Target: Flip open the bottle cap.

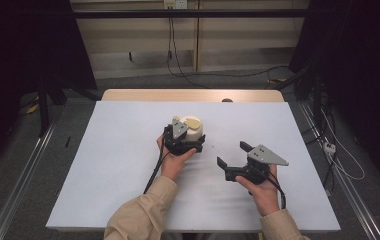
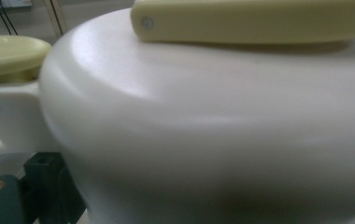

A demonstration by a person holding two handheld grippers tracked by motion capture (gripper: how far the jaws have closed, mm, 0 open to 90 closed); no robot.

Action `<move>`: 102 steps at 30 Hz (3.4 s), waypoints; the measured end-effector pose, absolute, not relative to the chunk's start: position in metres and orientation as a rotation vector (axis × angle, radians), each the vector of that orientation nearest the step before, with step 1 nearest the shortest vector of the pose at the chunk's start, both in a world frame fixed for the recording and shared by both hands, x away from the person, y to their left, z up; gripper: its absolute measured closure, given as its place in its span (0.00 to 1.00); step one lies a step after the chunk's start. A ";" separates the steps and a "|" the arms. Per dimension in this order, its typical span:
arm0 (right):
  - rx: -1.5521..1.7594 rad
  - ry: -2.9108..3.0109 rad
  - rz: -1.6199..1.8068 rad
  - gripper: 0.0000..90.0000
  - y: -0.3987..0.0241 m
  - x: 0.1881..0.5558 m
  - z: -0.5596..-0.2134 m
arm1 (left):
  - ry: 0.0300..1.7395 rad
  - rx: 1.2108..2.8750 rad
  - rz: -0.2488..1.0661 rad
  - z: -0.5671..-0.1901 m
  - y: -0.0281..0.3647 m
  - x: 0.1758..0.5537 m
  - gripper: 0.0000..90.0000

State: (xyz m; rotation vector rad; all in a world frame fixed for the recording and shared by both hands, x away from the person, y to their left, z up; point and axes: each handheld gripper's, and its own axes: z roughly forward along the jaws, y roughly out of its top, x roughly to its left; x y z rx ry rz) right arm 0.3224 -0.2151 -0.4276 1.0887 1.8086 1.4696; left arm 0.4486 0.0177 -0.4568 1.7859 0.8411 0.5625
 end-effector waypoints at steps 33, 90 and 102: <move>1.115 1.925 1.497 0.92 -0.198 0.368 -0.403 | 0.845 1.784 0.560 -0.457 0.017 0.449 0.06; 1.016 2.045 1.387 1.00 -0.158 0.404 -0.392 | 0.851 1.784 0.557 -0.456 0.017 0.448 0.06; 1.004 2.045 1.383 1.00 -0.159 0.406 -0.391 | 0.847 1.787 0.559 -0.456 0.017 0.448 0.06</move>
